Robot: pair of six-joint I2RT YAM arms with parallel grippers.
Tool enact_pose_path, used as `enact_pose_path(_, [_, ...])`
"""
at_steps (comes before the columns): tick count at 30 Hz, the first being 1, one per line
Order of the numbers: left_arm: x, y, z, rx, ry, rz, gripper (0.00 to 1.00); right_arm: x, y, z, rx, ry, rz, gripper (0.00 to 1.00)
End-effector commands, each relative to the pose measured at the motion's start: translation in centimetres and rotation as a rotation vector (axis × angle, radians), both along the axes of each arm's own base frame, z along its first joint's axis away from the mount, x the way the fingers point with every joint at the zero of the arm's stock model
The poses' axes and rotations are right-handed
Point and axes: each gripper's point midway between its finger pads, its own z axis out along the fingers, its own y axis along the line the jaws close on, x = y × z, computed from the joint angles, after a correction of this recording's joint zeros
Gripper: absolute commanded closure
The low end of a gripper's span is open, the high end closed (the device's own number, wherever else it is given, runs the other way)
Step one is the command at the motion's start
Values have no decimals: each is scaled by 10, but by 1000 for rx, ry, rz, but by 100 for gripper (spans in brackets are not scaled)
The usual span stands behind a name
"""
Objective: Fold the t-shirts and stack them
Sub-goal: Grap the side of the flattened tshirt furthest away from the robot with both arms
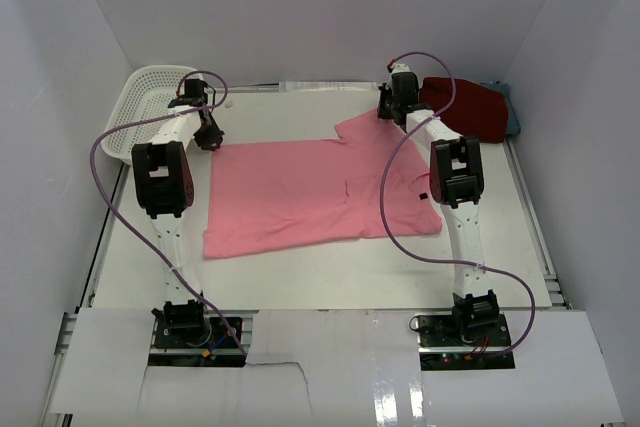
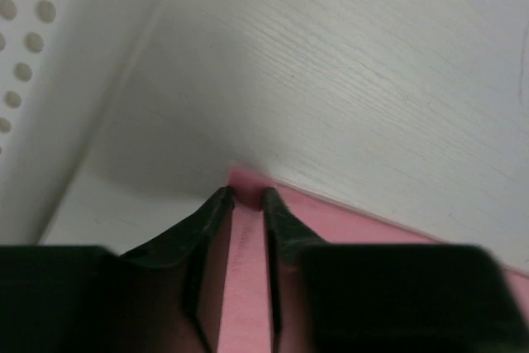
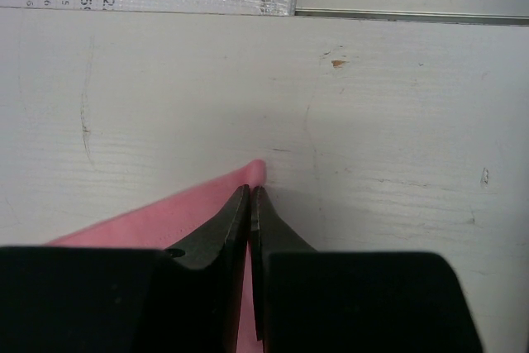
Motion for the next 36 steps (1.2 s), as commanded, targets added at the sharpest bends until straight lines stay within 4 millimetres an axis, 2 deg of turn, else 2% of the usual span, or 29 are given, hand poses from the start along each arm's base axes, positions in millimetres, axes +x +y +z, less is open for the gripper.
enact_pose_path(1, [-15, 7, -34, 37, 86, 9, 74, 1, -3, 36, 2, -48, 11, 92])
enact_pose_path(4, [-16, 5, -36, 32, 90, 0, 82, 1, -5, 35, 3, -46, 7, 92])
enact_pose_path(6, [-16, 1, -35, 24, 87, -7, 93, 0, -6, 36, 3, -46, 5, 92])
enact_pose_path(9, [-13, -8, -33, 13, 78, -33, 100, 3, -9, 42, 14, -60, -5, 92])
enact_pose_path(10, [-13, -11, -30, 5, 73, -39, 100, 3, -5, 44, 35, -60, 17, 92])
enact_pose_path(14, [-9, -15, -19, 4, 48, -51, 100, 11, -10, 69, 53, -106, 11, 92])
enact_pose_path(16, [-8, -33, -8, 9, 29, -87, 100, 14, -13, 84, 57, -135, 11, 92])
enact_pose_path(22, [-7, -49, 21, 48, -22, -120, 100, 15, -12, 126, 56, -228, 47, 92])
enact_pose_path(23, [-6, -51, 30, 53, -39, -124, 100, 14, -11, 129, 53, -234, 60, 92])
enact_pose_path(28, [-7, -58, 39, 65, -56, -141, 100, 8, -9, 144, 56, -253, 89, 92])
enact_pose_path(36, [-10, -50, 53, 105, -68, -122, 100, -3, -7, 143, 44, -240, 124, 92])
